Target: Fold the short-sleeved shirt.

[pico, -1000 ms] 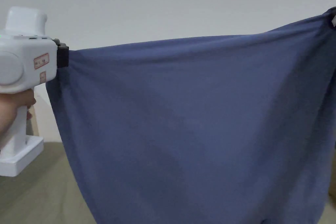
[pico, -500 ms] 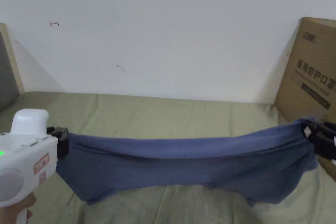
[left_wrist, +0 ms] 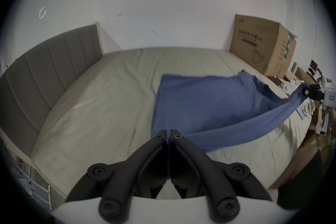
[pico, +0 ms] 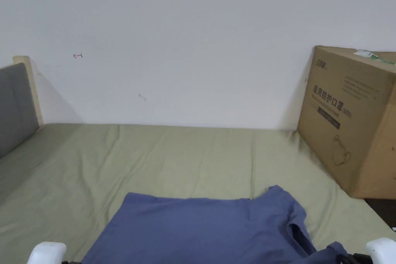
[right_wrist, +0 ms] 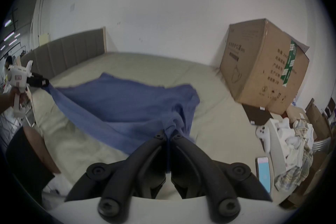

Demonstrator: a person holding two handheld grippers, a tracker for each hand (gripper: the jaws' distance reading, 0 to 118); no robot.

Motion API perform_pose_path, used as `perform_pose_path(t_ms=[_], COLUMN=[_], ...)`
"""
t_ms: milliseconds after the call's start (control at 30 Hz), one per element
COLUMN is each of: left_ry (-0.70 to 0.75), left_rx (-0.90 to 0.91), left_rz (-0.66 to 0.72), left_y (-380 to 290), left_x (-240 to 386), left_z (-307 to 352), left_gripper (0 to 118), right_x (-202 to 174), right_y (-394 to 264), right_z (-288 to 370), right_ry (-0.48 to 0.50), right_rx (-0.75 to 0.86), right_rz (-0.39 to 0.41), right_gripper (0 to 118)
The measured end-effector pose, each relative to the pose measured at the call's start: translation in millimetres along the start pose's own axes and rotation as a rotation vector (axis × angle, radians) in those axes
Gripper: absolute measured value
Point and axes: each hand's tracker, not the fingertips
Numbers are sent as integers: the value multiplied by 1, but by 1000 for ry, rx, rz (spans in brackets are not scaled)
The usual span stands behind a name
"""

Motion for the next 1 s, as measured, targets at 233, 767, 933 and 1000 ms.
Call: perform_pose_path(t_ms=[233, 767, 933, 1000], left_ry=[-38, 89, -6, 41], left_rx=[-188, 199, 158, 122], left_rz=[-27, 6, 120, 50], left_y=[-69, -105, -112, -110], left_x=[8, 32, 28, 25], left_z=[-16, 169, 153, 124], left_gripper=[4, 1, 0, 0], right_x=[-11, -75, -93, -99], right_y=[-73, -121, -113, -105], right_z=[-16, 178, 168, 161], right_ry=[-56, -93, -15, -77], right_rx=[-183, 240, 163, 168], right_rz=[2, -285, -275, -183], right_gripper=[2, 18, 0, 0])
